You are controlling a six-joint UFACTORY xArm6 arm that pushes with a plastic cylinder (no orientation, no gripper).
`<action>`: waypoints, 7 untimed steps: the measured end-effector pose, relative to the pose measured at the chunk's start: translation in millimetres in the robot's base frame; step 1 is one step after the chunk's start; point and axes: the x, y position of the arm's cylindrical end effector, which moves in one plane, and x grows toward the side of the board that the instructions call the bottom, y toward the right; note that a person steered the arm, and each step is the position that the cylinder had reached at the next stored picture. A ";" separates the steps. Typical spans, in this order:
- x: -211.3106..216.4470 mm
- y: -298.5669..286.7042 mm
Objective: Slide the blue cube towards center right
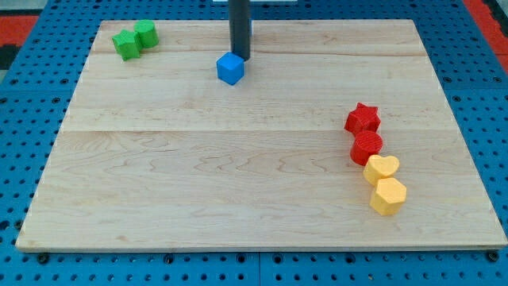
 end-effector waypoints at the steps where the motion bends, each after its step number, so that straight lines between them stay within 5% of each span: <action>1: 2.8 -27.9; 3: 17.7 -83.2; 6: 43.0 55.2; 7: 43.8 -0.3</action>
